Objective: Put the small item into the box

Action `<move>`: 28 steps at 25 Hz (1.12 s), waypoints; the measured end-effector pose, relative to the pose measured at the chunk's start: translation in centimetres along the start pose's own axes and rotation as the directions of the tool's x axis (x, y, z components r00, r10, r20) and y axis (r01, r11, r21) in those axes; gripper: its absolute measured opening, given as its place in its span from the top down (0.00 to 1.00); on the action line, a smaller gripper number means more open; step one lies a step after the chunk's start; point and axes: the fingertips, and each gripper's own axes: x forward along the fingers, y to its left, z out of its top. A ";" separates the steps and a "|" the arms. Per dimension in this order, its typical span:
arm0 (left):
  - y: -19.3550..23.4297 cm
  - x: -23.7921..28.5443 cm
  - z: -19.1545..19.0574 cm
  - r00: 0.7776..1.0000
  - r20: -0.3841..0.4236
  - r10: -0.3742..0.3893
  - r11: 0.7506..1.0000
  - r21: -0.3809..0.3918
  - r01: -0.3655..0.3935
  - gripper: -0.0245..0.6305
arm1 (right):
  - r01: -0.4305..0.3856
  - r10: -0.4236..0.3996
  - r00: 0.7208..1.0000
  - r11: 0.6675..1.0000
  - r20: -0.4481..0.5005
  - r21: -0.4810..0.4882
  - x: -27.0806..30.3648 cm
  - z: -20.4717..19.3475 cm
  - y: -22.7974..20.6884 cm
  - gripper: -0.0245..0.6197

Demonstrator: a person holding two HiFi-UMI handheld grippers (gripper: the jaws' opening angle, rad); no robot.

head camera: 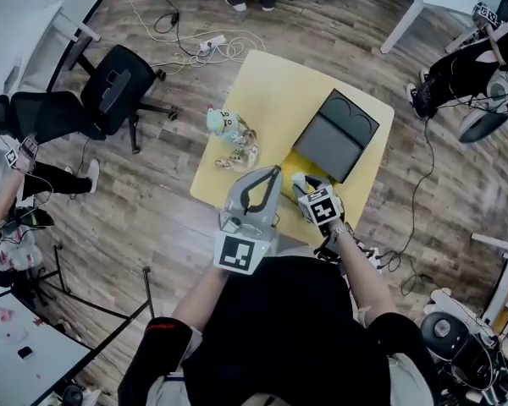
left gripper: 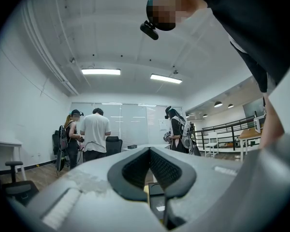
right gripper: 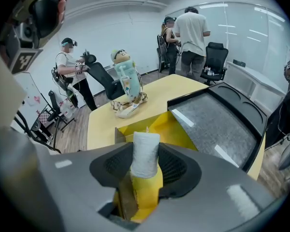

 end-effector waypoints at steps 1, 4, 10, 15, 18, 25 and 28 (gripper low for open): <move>0.2 -0.1 -0.1 1.000 -0.004 0.002 1.000 -0.004 -0.003 0.96 | 0.002 -0.002 1.000 1.000 -0.007 0.001 0.2 0.0 0.0 0.70; 0.5 -0.2 -0.6 1.000 -0.020 0.008 1.000 -0.009 -0.009 0.96 | 0.004 -0.004 1.000 1.000 -0.030 0.007 1.0 -0.2 -0.2 0.70; 0.9 -0.3 -1.0 1.000 -0.029 0.013 1.000 -0.009 -0.013 0.96 | 0.010 -0.009 0.998 1.000 -0.070 0.005 2.4 -0.5 -0.5 0.70; 1.4 -0.4 -1.2 0.999 -0.028 0.025 0.999 -0.020 -0.026 0.96 | 0.022 -0.022 0.995 1.000 -0.098 0.001 3.3 -0.7 -0.7 0.70; 1.5 -0.6 -1.3 0.999 -0.029 0.029 0.999 -0.023 -0.030 0.96 | 0.030 -0.030 0.993 1.000 -0.115 0.003 3.6 -1.0 -0.8 0.70; 2.1 -1.1 -1.9 0.998 -0.040 0.038 0.999 -0.023 -0.039 0.96 | 0.030 -0.028 0.991 0.999 -0.134 0.013 4.6 -1.4 -0.8 0.70; 2.4 -1.2 -2.1 0.998 -0.040 0.045 0.999 -0.027 -0.046 0.96 | 0.026 -0.023 0.990 0.999 -0.141 0.021 4.9 -1.4 -0.8 0.70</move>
